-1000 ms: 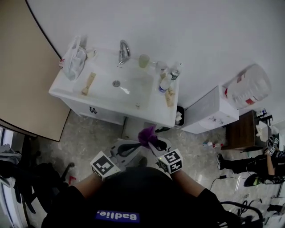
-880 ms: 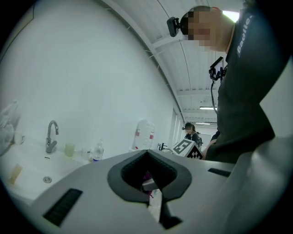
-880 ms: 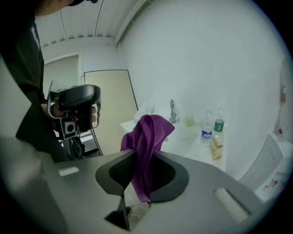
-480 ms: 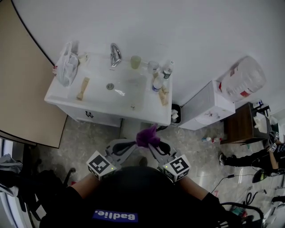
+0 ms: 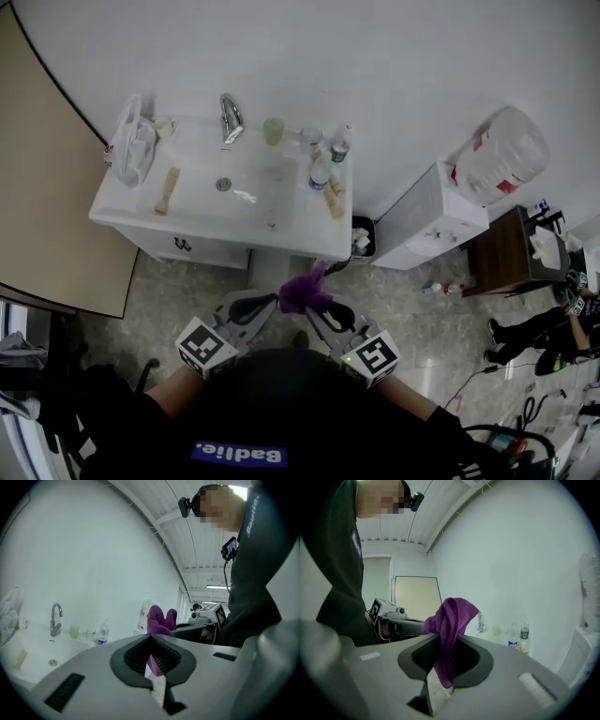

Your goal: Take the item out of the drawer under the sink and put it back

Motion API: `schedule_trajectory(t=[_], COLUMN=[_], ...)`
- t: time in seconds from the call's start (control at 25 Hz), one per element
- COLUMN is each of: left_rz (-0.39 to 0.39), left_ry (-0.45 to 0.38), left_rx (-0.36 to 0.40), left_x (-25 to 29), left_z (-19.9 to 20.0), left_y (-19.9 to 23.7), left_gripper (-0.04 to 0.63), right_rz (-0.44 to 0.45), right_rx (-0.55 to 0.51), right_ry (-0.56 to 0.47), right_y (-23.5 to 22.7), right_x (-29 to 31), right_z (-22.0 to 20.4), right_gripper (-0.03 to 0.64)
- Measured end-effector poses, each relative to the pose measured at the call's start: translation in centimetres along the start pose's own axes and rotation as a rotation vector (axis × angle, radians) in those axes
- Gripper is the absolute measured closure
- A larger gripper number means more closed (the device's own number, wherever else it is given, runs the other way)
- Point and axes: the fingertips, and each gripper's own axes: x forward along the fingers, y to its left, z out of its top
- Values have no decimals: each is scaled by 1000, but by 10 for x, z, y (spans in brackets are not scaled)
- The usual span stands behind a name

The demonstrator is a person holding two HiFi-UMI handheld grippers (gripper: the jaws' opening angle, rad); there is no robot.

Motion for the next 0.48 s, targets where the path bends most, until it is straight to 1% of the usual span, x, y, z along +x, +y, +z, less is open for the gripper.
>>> schedule_trajectory(t=[0.08, 0.2, 0.36, 0.48], left_rz=[10, 4, -19, -21], left_ry=[7, 30, 15, 17], left_rx=[14, 30, 5, 0], left_x=[1, 2, 2, 1], left_z=[-1, -3, -2, 1], left_y=[-1, -5, -10, -10], left_gripper=[600, 601, 600, 601], right_rz=[-5, -10, -10, -1], right_rx=[-4, 2, 6, 10], right_ry=[-3, -7, -10, -7], right_y=[0, 1, 1, 0], right_x=[-2, -2, -3, -2], right_z=[-1, 1, 1, 0], right_gripper=[546, 546, 546, 545])
